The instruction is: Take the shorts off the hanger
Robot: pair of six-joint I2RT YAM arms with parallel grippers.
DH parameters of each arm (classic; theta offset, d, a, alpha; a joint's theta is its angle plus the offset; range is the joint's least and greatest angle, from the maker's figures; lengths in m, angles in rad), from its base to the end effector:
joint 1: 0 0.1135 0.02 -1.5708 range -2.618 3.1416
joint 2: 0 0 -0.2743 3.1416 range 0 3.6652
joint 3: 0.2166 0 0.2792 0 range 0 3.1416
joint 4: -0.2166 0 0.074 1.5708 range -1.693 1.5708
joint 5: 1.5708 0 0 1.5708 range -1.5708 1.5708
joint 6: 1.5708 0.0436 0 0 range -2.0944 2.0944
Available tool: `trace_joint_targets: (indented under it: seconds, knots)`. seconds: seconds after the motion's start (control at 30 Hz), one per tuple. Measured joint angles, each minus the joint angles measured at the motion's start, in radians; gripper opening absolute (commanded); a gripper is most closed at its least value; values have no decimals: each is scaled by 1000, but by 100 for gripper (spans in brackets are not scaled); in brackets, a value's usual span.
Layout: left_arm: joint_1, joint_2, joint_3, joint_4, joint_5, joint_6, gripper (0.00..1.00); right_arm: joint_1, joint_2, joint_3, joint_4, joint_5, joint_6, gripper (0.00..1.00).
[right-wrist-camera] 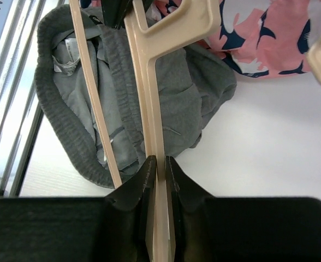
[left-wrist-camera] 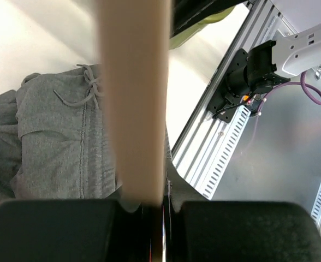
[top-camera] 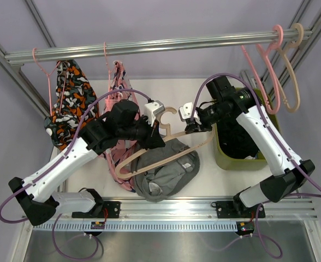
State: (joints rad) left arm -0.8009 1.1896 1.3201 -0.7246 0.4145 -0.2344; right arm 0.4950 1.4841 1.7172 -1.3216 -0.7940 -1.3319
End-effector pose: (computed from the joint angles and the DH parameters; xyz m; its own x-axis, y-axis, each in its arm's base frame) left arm 0.1787 -0.2096 0.3993 -0.5856 0.2986 -0.7536 0.7747 0.4800 -0.4117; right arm 0.2459 0.1681 0.4155 0.4219 -0.5463 -0.7236 -0.9051 -0.3001 -0.3011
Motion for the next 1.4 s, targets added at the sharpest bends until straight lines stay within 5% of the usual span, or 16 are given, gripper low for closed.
trace_joint_targets:
  seconds: [0.3,0.33,0.43,0.7,0.9,1.4]
  knots:
    - [-3,-13,2,-7,-6,10,0,7,-43,-122,71,-18,47,12]
    - [-3,-18,2,-8,-7,10,0,8,-50,-130,84,-23,57,17]
    - [-3,-31,2,-6,-19,6,0,6,-65,-133,118,-22,133,53]
    - [-2,-49,10,80,-144,-34,0,-100,-76,48,243,-31,542,81]
    - [-15,-21,64,124,-332,-77,0,-198,-238,-11,382,-10,744,86]
    - [-61,362,568,135,-676,-112,0,-299,-407,-241,496,25,986,87]
